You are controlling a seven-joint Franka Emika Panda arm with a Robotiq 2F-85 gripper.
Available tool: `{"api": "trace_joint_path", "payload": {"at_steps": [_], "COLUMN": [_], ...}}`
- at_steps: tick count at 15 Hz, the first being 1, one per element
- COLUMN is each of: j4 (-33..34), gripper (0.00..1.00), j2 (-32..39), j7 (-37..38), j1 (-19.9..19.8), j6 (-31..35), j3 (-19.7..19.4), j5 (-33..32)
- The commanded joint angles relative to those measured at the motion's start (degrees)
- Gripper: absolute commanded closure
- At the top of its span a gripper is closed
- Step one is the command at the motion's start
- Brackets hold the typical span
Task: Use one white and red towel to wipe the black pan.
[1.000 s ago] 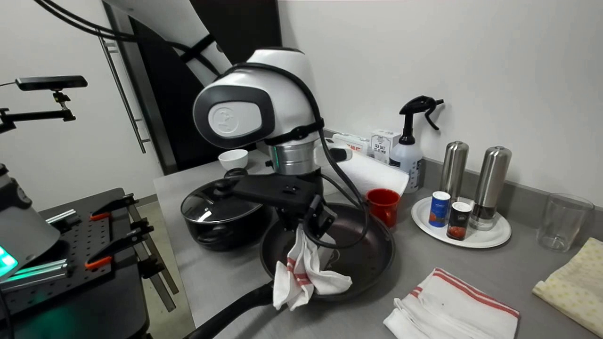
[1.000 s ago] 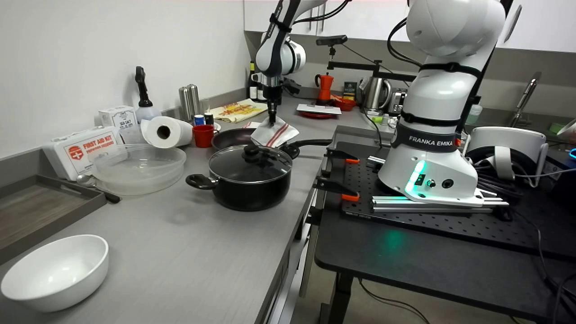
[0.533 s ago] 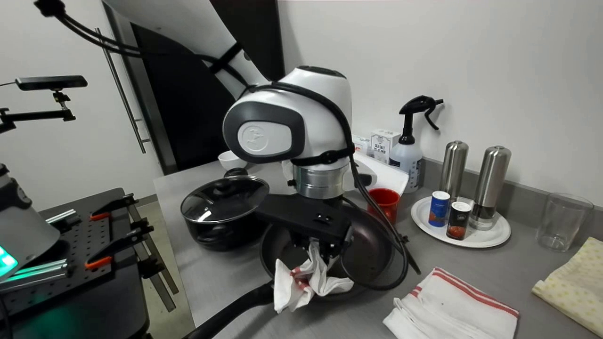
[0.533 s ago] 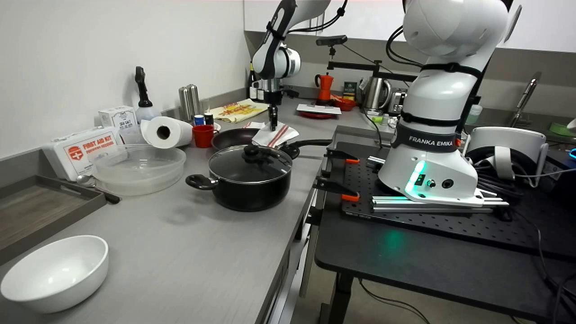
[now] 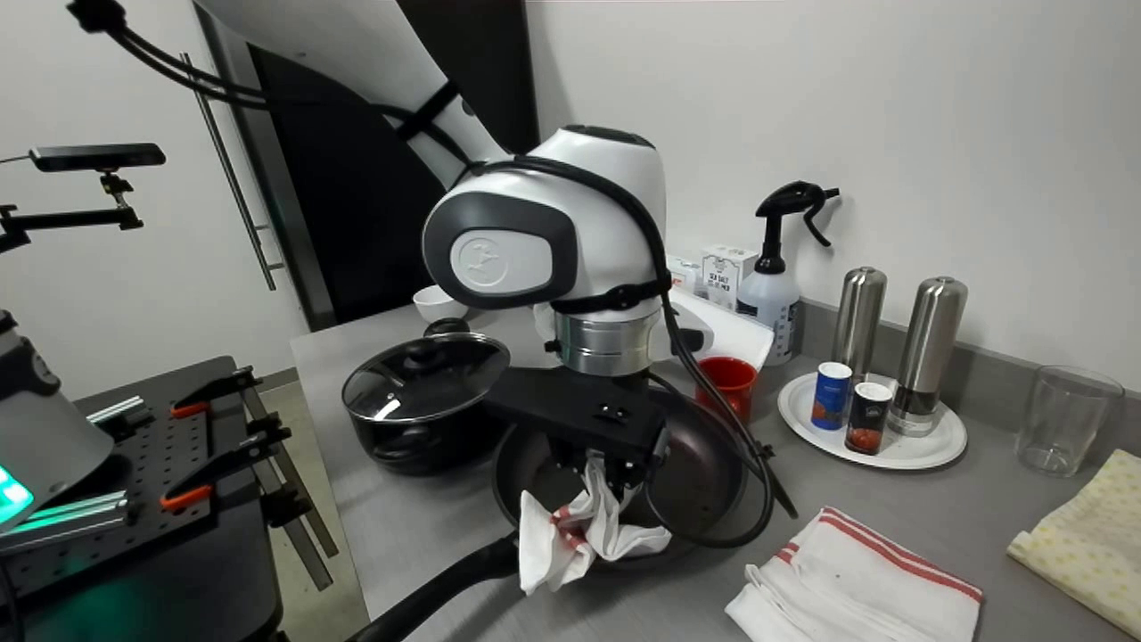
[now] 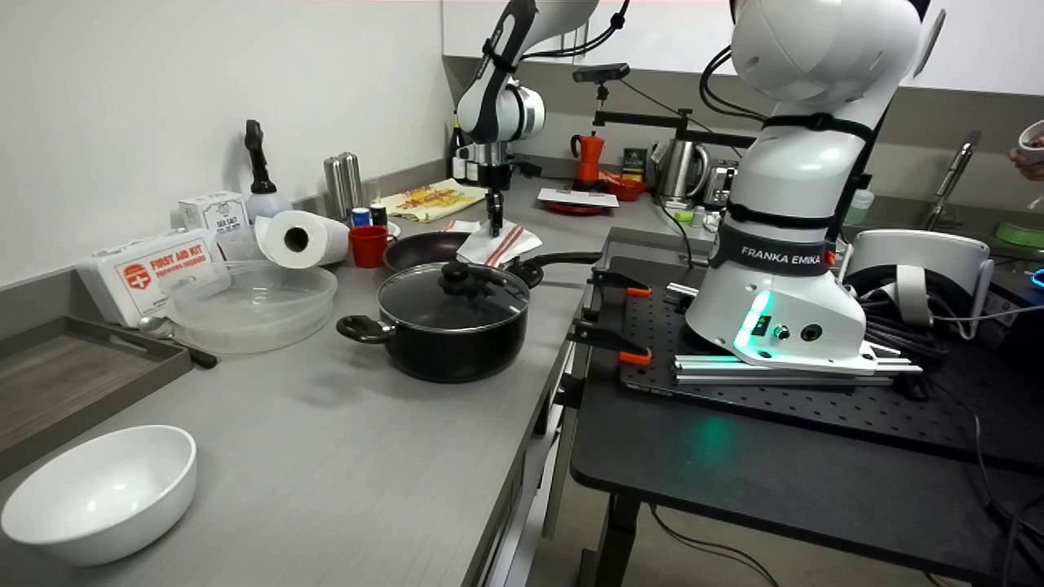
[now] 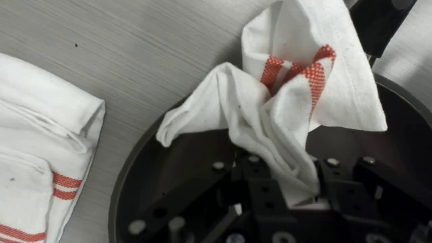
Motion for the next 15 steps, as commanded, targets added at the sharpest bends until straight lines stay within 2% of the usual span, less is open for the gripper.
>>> {"api": "trace_joint_path", "payload": {"at_steps": [1,9,15], "j4": [1.7,7.8,12.7], "gripper": [0.97,0.97,0.97], "j2": [1.6,9.7,15.0], "j7": [-1.0,0.1,1.9], "j1": [1.1,3.1,4.1], "j6": [-0.7,-0.9,2.8], "j3": [-0.8,-1.2,-2.1], "j5": [1.3,0.7,0.9]}}
